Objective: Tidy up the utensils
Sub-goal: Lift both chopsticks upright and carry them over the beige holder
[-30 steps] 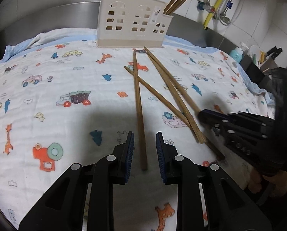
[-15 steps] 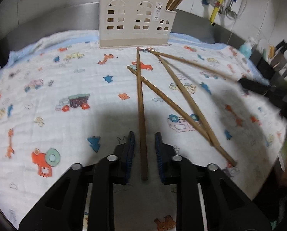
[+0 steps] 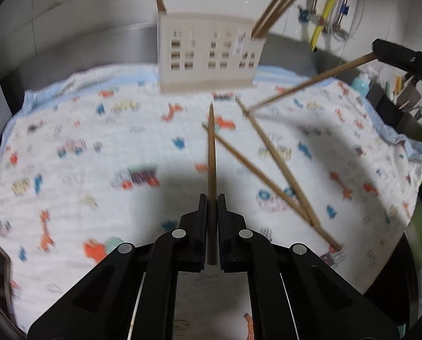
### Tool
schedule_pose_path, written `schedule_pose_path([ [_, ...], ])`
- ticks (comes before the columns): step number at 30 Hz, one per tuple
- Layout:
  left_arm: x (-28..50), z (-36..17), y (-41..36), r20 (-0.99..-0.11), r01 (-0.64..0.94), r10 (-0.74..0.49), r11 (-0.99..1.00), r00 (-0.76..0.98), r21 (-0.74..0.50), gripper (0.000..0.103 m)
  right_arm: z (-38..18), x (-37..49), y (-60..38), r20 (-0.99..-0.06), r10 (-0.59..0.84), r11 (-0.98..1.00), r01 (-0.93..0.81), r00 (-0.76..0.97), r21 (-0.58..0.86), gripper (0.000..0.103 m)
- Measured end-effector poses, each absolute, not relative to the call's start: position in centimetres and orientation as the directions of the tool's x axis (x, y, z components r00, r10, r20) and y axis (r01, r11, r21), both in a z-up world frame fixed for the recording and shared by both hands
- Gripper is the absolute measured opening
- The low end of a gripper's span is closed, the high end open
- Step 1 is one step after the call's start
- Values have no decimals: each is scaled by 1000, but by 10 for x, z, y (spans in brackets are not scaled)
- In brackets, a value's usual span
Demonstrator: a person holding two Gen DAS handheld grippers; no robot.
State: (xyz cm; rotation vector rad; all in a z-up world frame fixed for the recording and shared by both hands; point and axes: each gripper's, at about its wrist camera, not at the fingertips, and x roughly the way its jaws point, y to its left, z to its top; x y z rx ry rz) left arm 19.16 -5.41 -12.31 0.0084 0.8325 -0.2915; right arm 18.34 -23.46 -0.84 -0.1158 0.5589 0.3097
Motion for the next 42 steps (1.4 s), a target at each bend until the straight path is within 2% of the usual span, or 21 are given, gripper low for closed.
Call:
schedule_pose_path([
  [6, 200, -66, -45, -654, 298, -269, 952, 707, -69, 6, 26, 197, -231, -535, 284, 933, -359, 795, -38, 6],
  [13, 227, -23, -44, -611, 322, -285, 945, 738, -51, 5, 75, 217, -223, -511, 314, 917, -395, 800, -56, 6],
  [24, 244, 36, -59, -516, 392, -351, 919, 781, -31, 5, 141, 254, -217, -381, 338, 923, -383, 860, -45, 6],
  [33, 263, 91, -65, -408, 393, -361, 919, 838, -6, 5, 150, 299, -215, -343, 249, 948, -301, 906, -106, 6],
  [42, 302, 134, -77, -315, 353, -325, 935, 892, 36, 5, 124, 346, -219, -387, 222, 957, -276, 895, -90, 6],
])
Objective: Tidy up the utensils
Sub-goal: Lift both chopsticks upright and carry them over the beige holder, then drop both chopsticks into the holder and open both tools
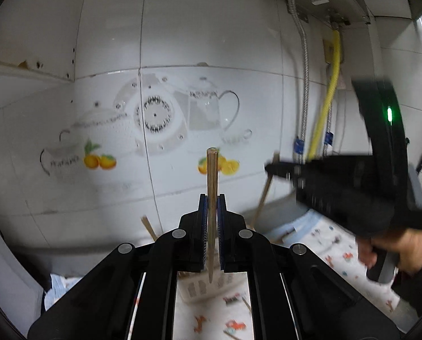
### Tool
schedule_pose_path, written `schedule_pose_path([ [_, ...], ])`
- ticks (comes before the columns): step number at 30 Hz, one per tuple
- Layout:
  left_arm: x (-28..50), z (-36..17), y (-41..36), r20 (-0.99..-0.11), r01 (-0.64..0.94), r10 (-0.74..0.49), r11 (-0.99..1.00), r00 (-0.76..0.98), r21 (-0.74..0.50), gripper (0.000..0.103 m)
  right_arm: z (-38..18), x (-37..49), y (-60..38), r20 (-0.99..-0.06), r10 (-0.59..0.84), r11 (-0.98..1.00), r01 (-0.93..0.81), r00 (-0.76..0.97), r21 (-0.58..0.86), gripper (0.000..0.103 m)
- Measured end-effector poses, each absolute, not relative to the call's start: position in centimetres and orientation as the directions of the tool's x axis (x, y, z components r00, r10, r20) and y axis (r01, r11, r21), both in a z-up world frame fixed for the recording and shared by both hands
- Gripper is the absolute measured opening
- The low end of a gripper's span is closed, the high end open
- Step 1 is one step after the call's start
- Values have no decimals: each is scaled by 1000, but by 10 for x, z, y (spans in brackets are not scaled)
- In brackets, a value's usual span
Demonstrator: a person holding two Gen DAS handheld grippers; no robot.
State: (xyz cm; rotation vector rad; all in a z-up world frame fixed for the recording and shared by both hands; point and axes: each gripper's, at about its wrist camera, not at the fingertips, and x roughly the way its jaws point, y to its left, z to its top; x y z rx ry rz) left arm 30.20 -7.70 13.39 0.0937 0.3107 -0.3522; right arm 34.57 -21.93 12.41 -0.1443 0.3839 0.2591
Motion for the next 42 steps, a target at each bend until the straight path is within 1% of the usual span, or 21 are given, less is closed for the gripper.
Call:
schedule_pose_path([
  [6, 328, 134, -82, -286, 309, -279, 949, 916, 62, 5, 102, 363, -219, -434, 227, 955, -286, 872, -74, 6],
  [10, 348, 119, -82, -318, 280, -247, 958, 916, 62, 5, 91, 368, -217, -458, 222, 954, -290, 860, -82, 6],
  [13, 362, 103, -78, -357, 263, -229, 964, 906, 50, 5, 87, 371, -217, -463, 221, 954, -290, 859, -83, 6],
  [16, 374, 89, -72, -401, 253, -223, 967, 888, 23, 5, 85, 372, -217, -463, 220, 955, -286, 859, -78, 7],
  [21, 384, 74, -64, -447, 247, -225, 969, 866, -11, 6, 84, 371, -218, -468, 207, 956, -279, 859, -90, 7],
  [27, 379, 75, -63, -446, 255, -232, 967, 864, -7, 8, 93, 356, -226, -435, 206, 961, -266, 877, -80, 10],
  [28, 377, 76, -62, -444, 259, -236, 966, 864, -10, 8, 95, 351, -229, -426, 208, 962, -262, 881, -73, 16],
  [29, 373, 78, -61, -442, 256, -234, 967, 866, -11, 8, 98, 344, -232, -414, 215, 963, -262, 885, -60, 20],
  [30, 369, 80, -59, -439, 256, -237, 966, 867, -17, 9, 101, 336, -235, -402, 223, 963, -265, 888, -50, 20],
  [32, 360, 83, -56, -433, 257, -242, 966, 868, -24, 11, 102, 320, -239, -386, 231, 963, -268, 893, -44, 20],
  [34, 349, 85, -52, -427, 250, -237, 968, 873, -25, 23, 99, 300, -242, -383, 243, 960, -278, 891, -38, 20],
  [36, 334, 85, -46, -418, 250, -239, 968, 876, -30, 25, 89, 283, -243, -396, 252, 958, -286, 883, -30, 20],
  [42, 294, 70, -28, -439, 248, -256, 966, 861, -76, 26, 18, 233, -241, -516, 258, 954, -300, 817, 3, 20],
])
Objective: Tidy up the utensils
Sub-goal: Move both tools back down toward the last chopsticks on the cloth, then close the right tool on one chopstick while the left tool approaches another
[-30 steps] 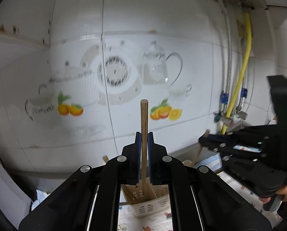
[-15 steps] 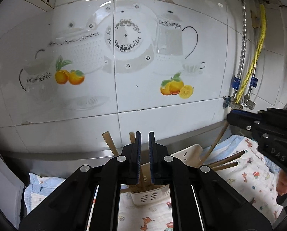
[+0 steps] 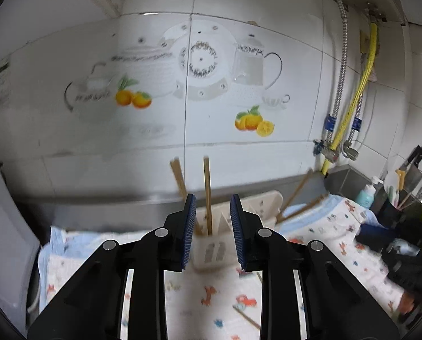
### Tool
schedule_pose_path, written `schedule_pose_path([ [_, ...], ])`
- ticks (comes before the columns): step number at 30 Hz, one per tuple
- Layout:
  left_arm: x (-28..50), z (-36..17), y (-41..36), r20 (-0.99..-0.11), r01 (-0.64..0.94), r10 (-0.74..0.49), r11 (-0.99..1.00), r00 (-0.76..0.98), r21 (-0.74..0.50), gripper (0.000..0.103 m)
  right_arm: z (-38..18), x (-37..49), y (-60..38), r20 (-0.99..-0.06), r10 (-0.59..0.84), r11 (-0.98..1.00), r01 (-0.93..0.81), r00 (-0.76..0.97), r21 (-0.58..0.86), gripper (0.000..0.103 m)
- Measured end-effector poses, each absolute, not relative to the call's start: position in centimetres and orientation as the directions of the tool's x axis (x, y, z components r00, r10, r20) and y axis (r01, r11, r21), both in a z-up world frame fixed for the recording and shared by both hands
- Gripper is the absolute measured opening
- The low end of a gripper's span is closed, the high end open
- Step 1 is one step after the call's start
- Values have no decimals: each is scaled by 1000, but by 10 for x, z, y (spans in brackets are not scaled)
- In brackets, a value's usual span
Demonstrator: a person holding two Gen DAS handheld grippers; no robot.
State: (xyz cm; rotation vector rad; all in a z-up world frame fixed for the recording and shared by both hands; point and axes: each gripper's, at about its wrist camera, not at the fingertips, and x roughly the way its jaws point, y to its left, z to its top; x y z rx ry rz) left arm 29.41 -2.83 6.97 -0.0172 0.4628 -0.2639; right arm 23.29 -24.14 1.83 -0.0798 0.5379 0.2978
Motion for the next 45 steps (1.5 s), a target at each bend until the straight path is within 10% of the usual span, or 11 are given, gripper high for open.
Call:
schedule_pose_path([
  [18, 202, -15, 17, -523, 117, -172, 984, 834, -137, 36, -142, 181, -213, -720, 305, 948, -269, 624, 168, 15],
  [45, 166, -92, -4, -656, 94, -197, 977, 729, -189, 42, -159, 182, -241, -749, 255, 966, -201, 612, 165, 7],
])
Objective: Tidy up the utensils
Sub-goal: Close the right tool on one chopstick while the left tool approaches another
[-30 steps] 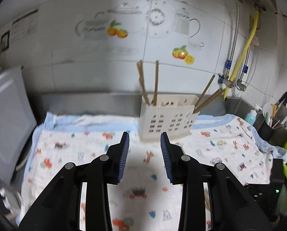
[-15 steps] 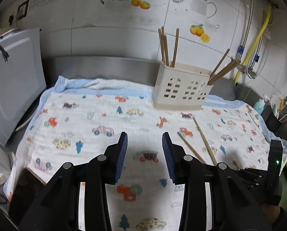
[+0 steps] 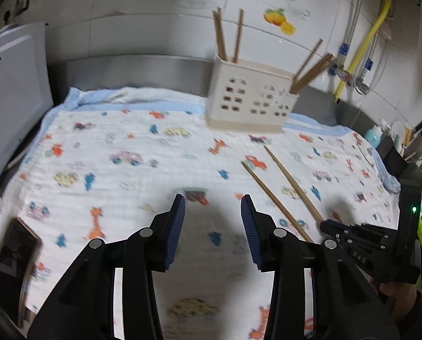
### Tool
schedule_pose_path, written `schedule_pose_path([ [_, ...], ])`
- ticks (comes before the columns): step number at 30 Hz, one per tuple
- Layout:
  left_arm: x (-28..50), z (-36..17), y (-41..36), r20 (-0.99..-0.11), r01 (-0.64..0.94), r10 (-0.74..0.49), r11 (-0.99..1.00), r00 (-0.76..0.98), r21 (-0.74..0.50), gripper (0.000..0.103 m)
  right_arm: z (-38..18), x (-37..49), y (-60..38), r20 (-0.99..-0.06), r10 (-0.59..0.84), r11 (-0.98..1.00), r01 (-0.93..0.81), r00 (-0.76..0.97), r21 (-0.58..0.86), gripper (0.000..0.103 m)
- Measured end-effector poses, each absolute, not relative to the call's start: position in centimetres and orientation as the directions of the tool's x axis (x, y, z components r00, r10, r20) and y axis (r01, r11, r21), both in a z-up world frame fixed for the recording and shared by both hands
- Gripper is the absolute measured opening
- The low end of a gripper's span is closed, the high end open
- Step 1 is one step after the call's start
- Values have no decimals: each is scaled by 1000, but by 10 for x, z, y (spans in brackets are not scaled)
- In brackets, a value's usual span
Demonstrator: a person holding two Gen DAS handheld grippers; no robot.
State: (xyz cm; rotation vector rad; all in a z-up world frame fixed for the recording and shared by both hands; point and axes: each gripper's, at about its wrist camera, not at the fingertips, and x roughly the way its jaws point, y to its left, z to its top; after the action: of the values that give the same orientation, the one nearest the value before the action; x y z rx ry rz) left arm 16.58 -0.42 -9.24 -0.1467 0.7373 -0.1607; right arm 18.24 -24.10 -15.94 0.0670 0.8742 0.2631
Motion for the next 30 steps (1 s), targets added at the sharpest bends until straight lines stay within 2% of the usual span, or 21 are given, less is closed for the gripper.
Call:
schedule_pose_path([
  [10, 151, -127, -76, -714, 153, -263, 964, 649, -216, 42, -163, 157, -275, -736, 241, 970, -177, 632, 165, 7],
  [18, 145, -141, -126, -727, 166, -295, 955, 619, -246, 42, -172, 143, -298, -730, 249, 968, -148, 637, 201, 7],
  [30, 158, -165, -147, -767, 86, -231, 971, 599, -225, 42, -173, 137, -302, -715, 260, 965, -155, 649, 210, 7],
])
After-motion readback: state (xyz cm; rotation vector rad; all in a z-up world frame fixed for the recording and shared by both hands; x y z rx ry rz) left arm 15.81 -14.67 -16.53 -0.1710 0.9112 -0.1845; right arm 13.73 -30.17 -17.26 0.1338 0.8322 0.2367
